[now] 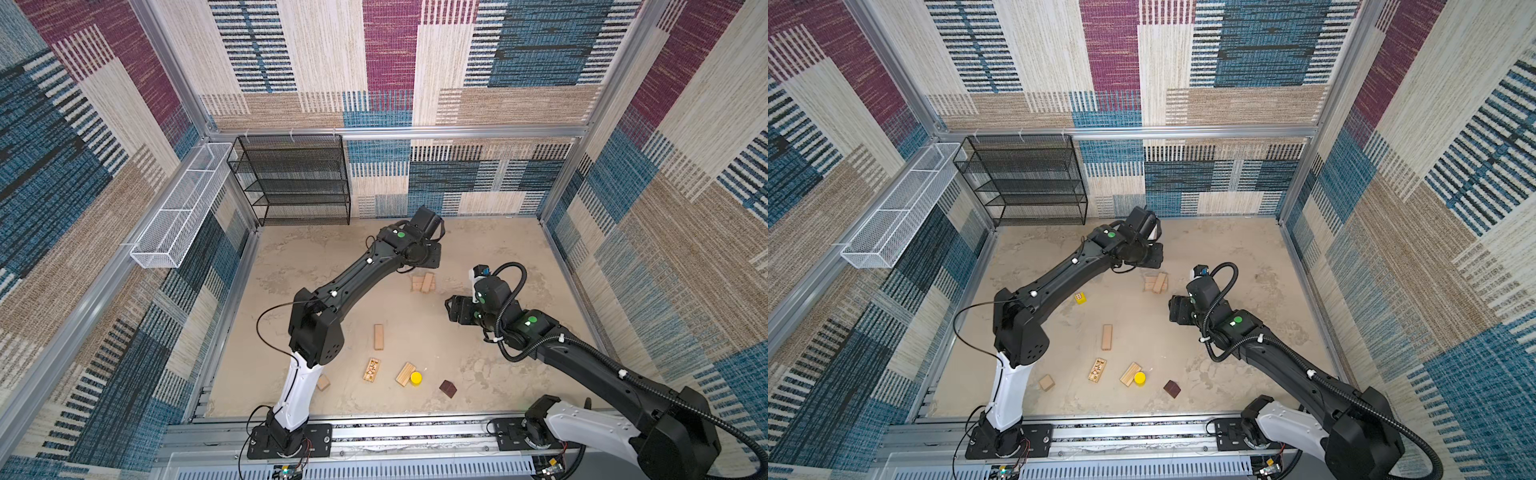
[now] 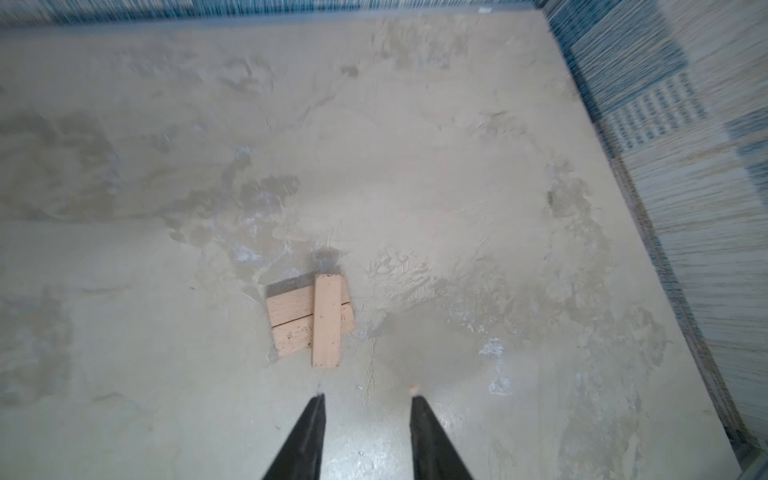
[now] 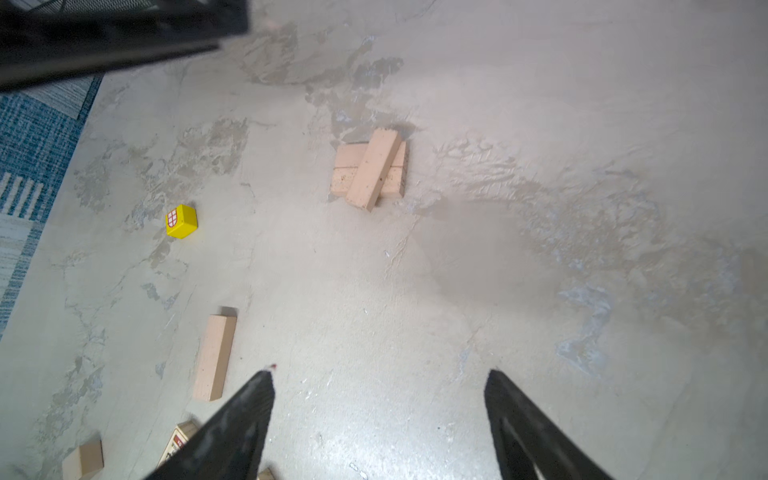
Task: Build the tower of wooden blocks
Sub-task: 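Lower the plain block crosswise onto the pair and open the left gripper, then raise the left gripper away while the right gripper moves over the stack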
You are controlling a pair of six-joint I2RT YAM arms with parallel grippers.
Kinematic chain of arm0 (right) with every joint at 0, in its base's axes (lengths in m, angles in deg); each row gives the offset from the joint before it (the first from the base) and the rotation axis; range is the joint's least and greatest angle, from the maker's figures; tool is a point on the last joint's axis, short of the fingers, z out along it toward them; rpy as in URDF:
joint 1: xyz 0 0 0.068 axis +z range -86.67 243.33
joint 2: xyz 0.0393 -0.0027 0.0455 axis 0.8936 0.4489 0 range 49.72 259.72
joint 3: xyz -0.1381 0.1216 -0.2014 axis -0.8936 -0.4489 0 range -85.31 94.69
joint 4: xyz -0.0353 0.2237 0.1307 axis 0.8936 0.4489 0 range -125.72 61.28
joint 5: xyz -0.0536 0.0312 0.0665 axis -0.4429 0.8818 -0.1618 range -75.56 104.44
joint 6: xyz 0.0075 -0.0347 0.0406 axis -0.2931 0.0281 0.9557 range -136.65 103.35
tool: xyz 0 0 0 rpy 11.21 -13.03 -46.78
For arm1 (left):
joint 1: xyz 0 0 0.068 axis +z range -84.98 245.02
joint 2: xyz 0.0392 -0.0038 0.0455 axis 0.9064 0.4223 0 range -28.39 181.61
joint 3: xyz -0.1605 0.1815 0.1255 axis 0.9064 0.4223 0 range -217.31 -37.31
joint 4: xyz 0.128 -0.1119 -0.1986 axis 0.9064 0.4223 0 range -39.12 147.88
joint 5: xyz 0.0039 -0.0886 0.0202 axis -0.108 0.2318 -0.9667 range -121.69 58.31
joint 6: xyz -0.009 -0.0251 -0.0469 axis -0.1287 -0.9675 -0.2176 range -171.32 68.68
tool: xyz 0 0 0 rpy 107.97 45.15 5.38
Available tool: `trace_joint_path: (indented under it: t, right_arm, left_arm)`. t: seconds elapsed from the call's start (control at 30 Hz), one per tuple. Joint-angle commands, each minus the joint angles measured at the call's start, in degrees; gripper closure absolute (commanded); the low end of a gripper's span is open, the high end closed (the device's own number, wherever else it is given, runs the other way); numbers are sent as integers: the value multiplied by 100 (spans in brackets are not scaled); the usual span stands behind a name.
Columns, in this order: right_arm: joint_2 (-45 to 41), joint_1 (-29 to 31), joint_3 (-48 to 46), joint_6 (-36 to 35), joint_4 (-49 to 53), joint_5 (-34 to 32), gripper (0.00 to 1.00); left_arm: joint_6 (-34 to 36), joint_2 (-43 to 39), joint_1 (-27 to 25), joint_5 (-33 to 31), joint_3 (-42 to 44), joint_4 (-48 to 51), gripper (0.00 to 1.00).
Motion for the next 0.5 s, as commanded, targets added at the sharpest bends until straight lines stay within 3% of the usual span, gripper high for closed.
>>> trace_joint_path:
  t: [0.0,0.2,0.47]
  right_arm:
    - [105,2,242,-130,117,-249,26]
    - [767,6,781,-167,-118,-261,35]
    - [2164,-2,1450,67,-615,-73,33]
  left_arm:
    - [1333,-608,12,-493,315,89,62]
    - [2426,-2045,99,-558,1692,83,63]
    - [2466,-3516,297,-403,3604,-664,60]
